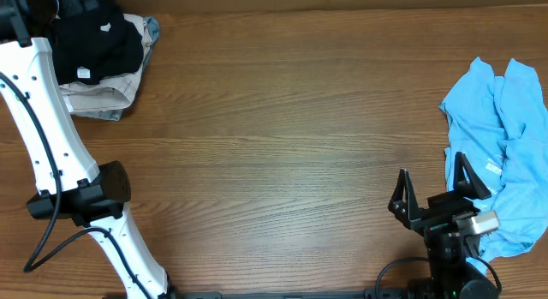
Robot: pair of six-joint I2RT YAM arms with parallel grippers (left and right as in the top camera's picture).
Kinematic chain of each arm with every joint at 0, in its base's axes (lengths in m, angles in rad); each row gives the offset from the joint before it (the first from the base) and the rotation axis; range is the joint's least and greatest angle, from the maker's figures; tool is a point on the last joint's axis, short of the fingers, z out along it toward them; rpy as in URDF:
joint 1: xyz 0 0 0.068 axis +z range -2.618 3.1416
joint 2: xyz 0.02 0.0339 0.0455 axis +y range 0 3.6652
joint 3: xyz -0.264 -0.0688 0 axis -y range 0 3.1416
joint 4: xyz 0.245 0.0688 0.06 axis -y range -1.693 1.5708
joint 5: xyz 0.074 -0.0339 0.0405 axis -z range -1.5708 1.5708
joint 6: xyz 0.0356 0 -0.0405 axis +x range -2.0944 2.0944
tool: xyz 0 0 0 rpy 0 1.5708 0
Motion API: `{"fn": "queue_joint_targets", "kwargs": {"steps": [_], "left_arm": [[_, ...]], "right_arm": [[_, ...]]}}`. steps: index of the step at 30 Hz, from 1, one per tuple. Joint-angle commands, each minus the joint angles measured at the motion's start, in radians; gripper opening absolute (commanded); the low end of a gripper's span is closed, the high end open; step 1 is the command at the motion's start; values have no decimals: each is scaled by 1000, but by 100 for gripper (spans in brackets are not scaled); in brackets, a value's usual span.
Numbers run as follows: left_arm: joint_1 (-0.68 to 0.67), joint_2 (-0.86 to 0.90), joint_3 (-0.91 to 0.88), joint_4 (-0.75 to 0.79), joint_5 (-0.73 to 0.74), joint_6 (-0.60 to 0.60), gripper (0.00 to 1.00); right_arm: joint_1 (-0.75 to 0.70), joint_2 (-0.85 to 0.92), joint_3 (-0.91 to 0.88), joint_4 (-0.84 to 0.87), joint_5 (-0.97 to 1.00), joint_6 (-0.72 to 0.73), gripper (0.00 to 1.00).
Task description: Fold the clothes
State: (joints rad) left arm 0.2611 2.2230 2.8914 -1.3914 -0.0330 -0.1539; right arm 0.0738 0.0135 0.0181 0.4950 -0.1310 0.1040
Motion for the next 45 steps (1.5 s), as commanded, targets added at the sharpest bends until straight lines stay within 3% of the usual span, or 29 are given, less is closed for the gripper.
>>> {"fn": "queue_joint_targets", "kwargs": {"steps": [1, 7, 15, 45], "left_arm": [[-3, -3, 3, 3, 8, -3, 100], [-3, -3, 3, 3, 8, -3, 100], [-3, -3, 3, 3, 8, -3, 100], [-3, -3, 3, 3, 8, -3, 100]], "right_arm": [[6, -11, -10, -72, 8, -1, 100], [6, -11, -10, -337, 8, -1, 100], [6, -11, -10, -567, 8, 0, 100], [5, -11, -10, -569, 26, -3, 100]]}}
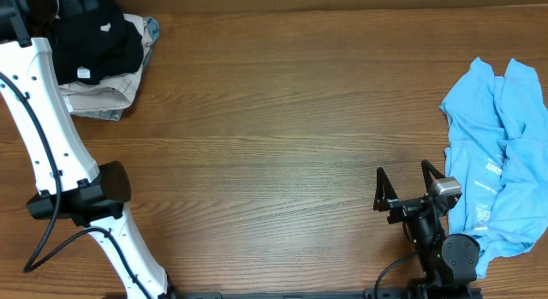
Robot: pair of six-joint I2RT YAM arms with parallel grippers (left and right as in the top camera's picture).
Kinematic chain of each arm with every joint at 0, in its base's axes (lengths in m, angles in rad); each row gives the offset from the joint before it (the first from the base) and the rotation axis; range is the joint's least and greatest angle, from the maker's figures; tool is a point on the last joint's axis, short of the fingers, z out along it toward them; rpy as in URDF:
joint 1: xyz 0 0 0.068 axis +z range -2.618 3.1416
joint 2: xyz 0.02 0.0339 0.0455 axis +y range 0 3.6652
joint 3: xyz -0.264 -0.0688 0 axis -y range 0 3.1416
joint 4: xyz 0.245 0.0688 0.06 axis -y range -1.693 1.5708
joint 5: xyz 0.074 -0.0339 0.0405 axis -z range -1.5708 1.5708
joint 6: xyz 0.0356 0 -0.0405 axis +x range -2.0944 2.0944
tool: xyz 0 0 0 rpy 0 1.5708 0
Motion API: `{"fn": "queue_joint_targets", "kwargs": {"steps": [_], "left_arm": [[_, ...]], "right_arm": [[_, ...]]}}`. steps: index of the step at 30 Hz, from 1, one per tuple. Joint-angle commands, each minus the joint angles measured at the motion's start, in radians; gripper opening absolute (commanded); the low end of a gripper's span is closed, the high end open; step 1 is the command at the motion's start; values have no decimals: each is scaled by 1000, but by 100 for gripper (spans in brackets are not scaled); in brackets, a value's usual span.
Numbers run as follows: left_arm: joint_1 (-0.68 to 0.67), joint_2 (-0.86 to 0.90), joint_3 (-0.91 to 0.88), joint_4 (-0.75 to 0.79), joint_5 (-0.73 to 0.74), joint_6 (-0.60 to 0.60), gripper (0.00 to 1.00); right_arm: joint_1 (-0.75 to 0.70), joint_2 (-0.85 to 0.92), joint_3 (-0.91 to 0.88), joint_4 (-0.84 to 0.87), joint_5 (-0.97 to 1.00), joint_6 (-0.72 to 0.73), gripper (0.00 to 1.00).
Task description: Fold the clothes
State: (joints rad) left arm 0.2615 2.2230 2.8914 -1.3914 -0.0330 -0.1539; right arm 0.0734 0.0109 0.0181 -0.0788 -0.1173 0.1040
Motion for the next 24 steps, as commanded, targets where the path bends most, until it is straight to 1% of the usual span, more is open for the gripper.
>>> {"fn": "queue_joint_targets", "kwargs": {"steps": [1, 19, 21, 24], "left_arm": [[-3, -3, 3, 3, 8, -3, 100], [-19, -19, -9, 3, 8, -3, 100], [-30, -53, -58, 3, 7, -3, 100], [-53, -157, -215, 4, 8, -3, 100]], "right_arm": [[6, -8, -10, 5, 12, -3, 100], [6, -8, -10, 5, 12, -3, 100], [6, -8, -10, 5, 12, -3, 100], [6, -8, -10, 5, 12, -3, 100]]}}
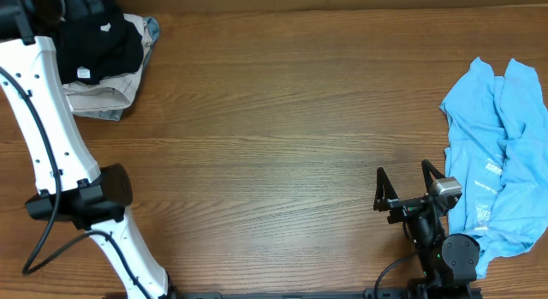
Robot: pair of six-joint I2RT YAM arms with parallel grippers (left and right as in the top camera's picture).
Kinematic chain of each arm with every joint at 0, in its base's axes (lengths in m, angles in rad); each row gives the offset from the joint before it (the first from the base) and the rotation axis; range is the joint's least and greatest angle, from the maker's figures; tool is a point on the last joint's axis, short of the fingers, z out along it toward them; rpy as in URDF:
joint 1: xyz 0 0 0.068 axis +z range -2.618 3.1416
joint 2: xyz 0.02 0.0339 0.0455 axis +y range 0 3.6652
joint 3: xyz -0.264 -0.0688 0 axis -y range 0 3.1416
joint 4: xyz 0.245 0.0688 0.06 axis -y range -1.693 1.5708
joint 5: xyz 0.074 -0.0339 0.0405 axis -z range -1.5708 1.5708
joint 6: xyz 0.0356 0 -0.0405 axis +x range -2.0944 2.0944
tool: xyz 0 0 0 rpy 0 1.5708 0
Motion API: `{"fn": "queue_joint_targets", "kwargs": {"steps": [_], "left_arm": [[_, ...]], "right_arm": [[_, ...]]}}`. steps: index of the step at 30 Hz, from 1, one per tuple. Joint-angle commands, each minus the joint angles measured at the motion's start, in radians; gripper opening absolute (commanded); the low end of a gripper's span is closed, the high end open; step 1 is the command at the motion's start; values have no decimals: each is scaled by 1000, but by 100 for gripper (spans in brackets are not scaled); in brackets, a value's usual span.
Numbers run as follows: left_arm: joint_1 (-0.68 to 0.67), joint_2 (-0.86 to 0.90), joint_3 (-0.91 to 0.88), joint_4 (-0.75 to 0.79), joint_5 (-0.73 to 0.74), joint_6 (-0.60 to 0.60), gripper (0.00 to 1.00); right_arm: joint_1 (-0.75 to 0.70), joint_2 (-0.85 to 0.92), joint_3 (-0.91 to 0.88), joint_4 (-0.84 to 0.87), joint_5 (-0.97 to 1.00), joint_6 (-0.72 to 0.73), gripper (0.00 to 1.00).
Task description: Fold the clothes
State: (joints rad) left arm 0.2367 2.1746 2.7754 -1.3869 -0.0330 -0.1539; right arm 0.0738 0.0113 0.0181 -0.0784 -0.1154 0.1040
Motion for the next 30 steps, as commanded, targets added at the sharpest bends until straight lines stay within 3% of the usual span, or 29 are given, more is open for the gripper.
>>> {"fn": "queue_joint_targets", "kwargs": {"steps": [1, 6, 13, 23, 27, 30], "left_arm": [[-38, -161, -175, -1, 7, -3, 100], [-109, -411, -499, -1, 7, -3, 100], [-244, -732, -806, -1, 8, -3, 100], [-166, -1090, -1203, -3, 6, -2, 100], [-162, -1233, -1381, 55, -17, -2, 100], [-162, -1361, -1538, 203, -14, -35, 100]], "right_arm": [[5, -8, -10, 4, 10, -3, 100], [5, -8, -10, 4, 10, -3, 100], [5, -8, -10, 4, 10, -3, 100], [5, -8, -10, 4, 10, -3, 100], [5, -8, -10, 4, 10, -3, 100], [5, -8, -10, 4, 10, -3, 100]]}}
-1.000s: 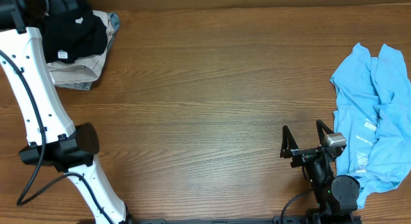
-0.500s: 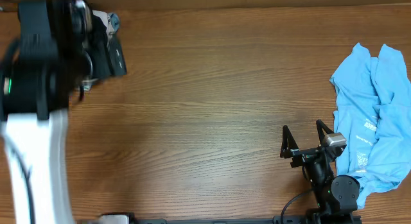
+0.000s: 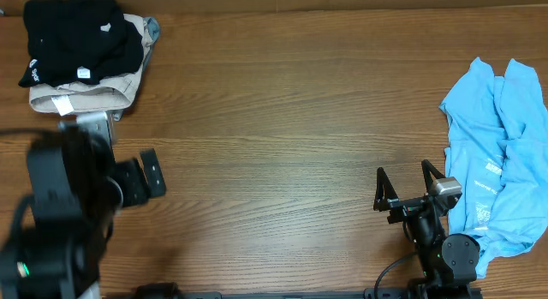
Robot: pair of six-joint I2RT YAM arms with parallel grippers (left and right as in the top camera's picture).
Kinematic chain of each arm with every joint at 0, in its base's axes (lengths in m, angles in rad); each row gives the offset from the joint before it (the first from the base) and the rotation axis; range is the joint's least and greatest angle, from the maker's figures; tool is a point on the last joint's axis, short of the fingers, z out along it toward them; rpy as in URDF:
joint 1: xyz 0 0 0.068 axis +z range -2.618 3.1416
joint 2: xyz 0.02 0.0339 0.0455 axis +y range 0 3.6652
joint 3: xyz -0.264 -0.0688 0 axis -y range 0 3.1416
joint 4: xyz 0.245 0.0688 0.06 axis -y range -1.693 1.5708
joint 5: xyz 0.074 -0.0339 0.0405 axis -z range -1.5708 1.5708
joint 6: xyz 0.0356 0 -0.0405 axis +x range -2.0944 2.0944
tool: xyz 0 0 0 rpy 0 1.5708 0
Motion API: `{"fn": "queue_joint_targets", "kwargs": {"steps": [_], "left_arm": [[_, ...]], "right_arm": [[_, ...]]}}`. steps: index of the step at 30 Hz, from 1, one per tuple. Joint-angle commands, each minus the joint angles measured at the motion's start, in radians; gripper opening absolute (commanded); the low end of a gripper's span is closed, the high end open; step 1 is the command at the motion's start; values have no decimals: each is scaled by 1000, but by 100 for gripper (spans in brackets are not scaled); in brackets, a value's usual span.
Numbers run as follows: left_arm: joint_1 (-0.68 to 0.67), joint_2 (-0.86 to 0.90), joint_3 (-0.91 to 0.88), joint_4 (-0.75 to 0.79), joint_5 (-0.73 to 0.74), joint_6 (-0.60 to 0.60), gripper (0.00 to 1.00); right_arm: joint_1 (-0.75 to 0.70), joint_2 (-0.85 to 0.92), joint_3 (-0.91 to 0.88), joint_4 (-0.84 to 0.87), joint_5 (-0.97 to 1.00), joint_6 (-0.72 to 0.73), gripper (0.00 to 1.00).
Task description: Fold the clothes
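Observation:
A crumpled light-blue shirt lies at the table's right edge. At the far left corner is a folded stack, a black garment on top of a beige one. My right gripper stands open just left of the blue shirt's lower edge, holding nothing. My left gripper is blurred, low at the left and below the stack. Its fingers are apart with nothing between them.
A strip of grey-blue cloth peeks from the stack's right side. The bulky left arm fills the near left corner. Bare wooden tabletop spans the middle between stack and shirt.
My left arm was stretched up to the stack at the far left corner. It has pulled back to the near left, so the whole stack shows. The right arm has not moved.
First my right gripper was open at the blue shirt's lower left edge, while the left arm reached over the stack. Then the right gripper stood a little further left, off the shirt, and stayed there. Now the left arm is back from the stack, empty.

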State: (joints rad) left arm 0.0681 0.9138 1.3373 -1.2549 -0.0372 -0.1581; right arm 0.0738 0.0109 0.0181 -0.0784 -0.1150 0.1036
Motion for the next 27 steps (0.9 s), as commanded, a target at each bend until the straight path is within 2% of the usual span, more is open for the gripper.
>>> {"fn": "queue_joint_targets", "kwargs": {"steps": [1, 9, 14, 21, 27], "left_arm": [[6, -150, -164, 158, -10, -43, 100], [3, -475, -645, 771, 13, -56, 100], [3, -636, -899, 1071, 12, -60, 100], [3, -815, -1142, 1274, 10, -82, 100], [2, -911, -1274, 1357, 3, -82, 100]], "right_arm": [[5, -8, -10, 4, 10, -3, 100], [5, -8, -10, 4, 10, -3, 100], [5, -8, -10, 4, 10, -3, 100], [5, -8, -10, 4, 10, -3, 100], [5, -8, -10, 4, 10, -3, 100]]}}
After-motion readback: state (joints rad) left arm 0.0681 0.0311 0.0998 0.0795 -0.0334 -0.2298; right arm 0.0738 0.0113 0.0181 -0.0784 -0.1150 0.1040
